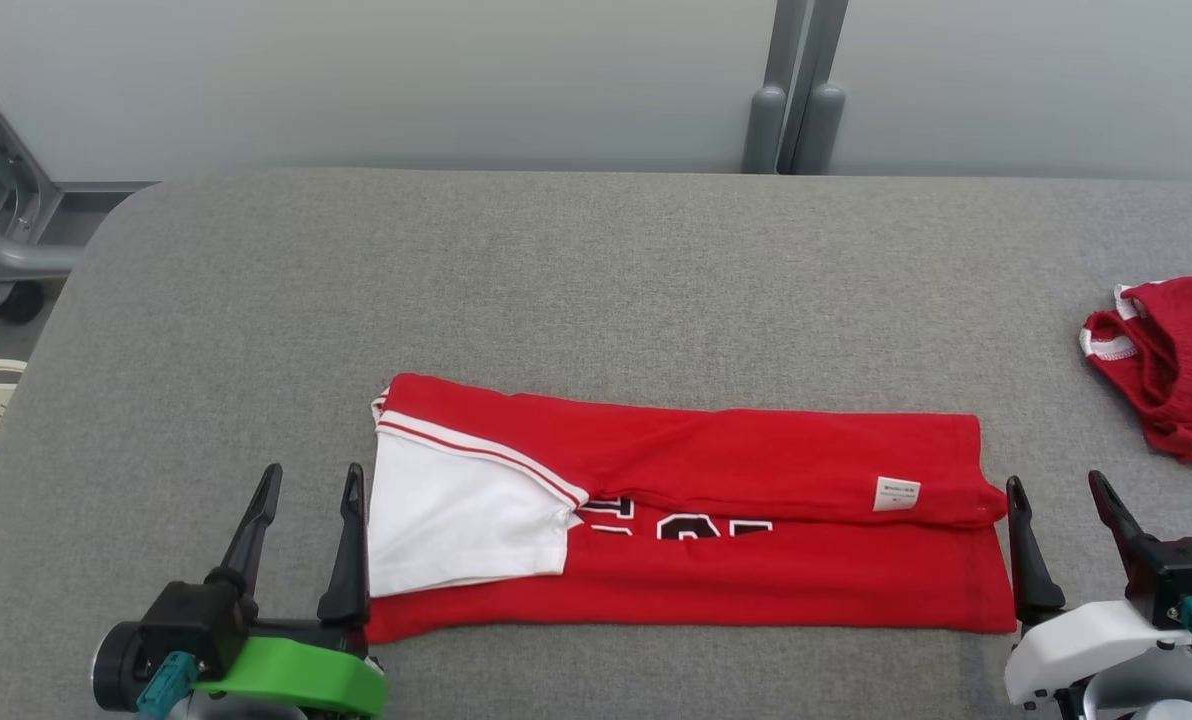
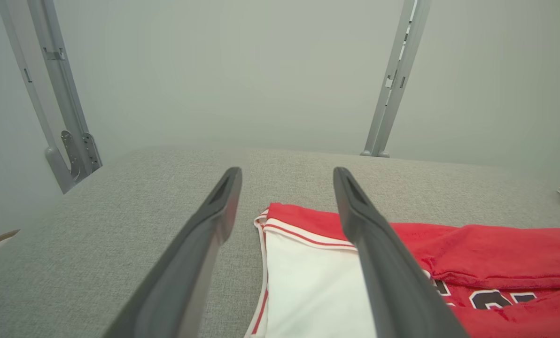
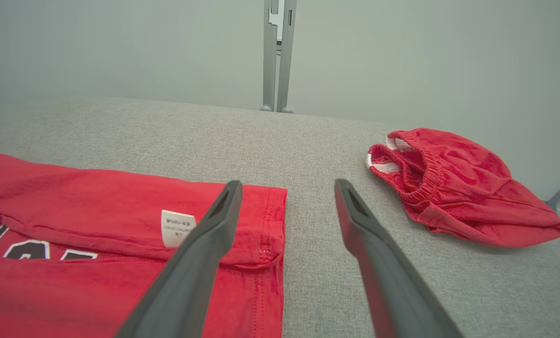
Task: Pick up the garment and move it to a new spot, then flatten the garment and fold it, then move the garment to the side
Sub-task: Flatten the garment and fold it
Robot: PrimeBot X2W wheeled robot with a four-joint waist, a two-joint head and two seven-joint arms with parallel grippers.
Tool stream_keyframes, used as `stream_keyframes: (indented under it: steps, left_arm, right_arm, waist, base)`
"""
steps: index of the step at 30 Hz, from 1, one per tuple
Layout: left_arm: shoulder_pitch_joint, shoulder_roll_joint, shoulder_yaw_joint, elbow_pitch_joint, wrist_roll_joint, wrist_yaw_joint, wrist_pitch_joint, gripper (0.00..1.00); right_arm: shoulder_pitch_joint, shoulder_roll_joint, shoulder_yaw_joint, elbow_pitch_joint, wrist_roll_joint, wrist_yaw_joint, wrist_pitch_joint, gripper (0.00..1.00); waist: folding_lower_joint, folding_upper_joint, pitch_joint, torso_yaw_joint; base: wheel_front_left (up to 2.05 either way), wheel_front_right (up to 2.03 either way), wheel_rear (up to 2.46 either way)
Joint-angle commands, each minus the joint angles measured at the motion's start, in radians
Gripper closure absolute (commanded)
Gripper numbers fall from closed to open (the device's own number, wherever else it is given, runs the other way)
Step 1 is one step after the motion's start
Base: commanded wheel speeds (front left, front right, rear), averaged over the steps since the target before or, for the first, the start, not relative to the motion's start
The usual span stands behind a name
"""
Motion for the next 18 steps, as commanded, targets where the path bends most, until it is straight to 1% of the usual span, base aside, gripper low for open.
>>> stream_keyframes:
  steps: [1, 9, 14, 17, 18]
  left_arm:
    - [0.014, -0.001, 0.006, 0.004, 0.003, -0.006, -0.002, 0.00]
    - [0.000, -0.019, 0.015, 0.033, 0.021, -0.031, -0.002, 0.00]
    - [-0.007, -0.023, 0.020, 0.039, 0.025, -0.037, -0.002, 0.00]
    - [-0.008, -0.025, 0.017, 0.041, 0.022, -0.040, -0.002, 0.00]
    - [-0.010, -0.026, 0.017, 0.040, 0.021, -0.041, -0.002, 0.00]
  right_arm:
    - [-0.009, -0.001, 0.002, 0.004, 0.003, -0.002, -0.003, 0.00]
    - [-0.029, 0.002, 0.028, 0.016, 0.007, -0.002, 0.006, 0.00]
    - [-0.039, 0.004, 0.031, 0.019, 0.015, -0.002, 0.021, 0.00]
    - [-0.045, 0.003, 0.001, 0.013, 0.026, -0.002, 0.070, 0.00]
    - [-0.051, 0.004, -0.012, 0.013, 0.040, -0.002, 0.107, 0.00]
  waist:
    - [0.0000, 0.0000, -0.001, -0.004]
    - [0.0000, 0.0000, 0.010, -0.007]
    - [0.0000, 0.0000, 0.013, -0.007]
    - [0.0000, 0.0000, 0.018, -0.008]
    - [0.0000, 0.0000, 0.020, -0.008]
  base:
    - [0.00, 0.00, 0.00]
    - [0.00, 0.00, 0.00]
    - [0.00, 0.00, 0.00]
    - [0.00, 0.00, 0.00]
    - [0.00, 0.00, 0.00]
